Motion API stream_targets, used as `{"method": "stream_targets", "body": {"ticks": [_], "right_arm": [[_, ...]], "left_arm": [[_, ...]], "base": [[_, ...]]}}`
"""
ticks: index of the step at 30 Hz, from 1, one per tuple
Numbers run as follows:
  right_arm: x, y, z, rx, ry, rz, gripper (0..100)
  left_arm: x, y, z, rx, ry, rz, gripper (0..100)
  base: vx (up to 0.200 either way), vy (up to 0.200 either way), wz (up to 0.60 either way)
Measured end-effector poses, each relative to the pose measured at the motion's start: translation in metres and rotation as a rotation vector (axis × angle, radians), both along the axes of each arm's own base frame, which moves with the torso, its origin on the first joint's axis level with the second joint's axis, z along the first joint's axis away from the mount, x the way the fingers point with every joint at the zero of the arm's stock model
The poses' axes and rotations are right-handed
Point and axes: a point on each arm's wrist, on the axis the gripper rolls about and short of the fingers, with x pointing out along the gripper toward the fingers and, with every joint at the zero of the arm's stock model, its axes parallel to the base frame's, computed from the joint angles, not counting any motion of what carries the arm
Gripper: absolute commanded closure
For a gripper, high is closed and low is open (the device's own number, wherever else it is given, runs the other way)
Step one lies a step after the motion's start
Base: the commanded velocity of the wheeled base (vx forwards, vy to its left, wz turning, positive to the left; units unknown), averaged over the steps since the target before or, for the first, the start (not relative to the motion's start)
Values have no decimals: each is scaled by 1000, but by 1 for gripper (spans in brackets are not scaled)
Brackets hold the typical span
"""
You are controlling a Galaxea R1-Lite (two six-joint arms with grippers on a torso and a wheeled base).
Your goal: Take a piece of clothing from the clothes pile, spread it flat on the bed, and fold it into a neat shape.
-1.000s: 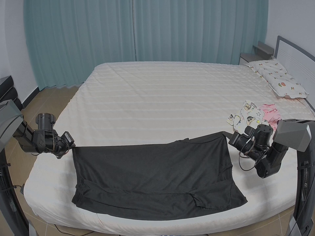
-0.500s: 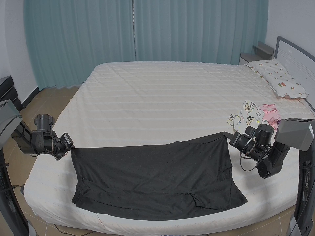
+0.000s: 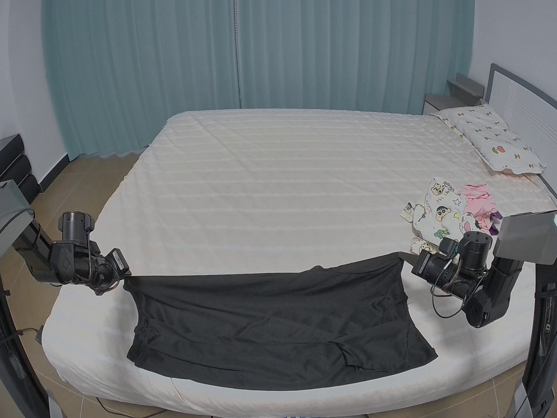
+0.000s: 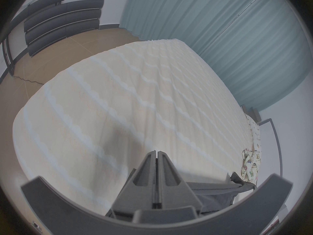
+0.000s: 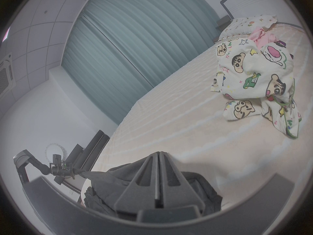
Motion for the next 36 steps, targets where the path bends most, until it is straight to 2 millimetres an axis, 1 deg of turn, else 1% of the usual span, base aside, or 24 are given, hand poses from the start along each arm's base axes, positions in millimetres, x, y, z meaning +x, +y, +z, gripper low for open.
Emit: {"method": "stream_targets", "body": {"ticks": [6, 11, 21, 29, 30, 36], "right_arm": [[-15, -1, -4, -28, 24, 29, 100], [-28, -4, -12, -57, 69, 55, 100], [-48, -8, -38, -122, 172, 91, 100], [-58, -9, -51, -153, 227, 108, 100], [-59, -9, -53, -153, 232, 107, 0], [-59, -9, -57, -149, 235, 105, 0]], "left_arm": [[-10, -2, -4, -5, 27, -5, 100], [-23, -4, -13, 8, 75, -34, 100], [-52, -10, -35, 35, 191, -96, 100], [-62, -13, -47, 41, 250, -121, 100], [-63, -13, -48, 42, 254, -125, 0], [-68, -14, -53, 66, 278, -166, 0]], "base": [[0, 0, 0], [0, 0, 0], [0, 0, 0], [0, 0, 0], [0, 0, 0], [0, 0, 0]]}}
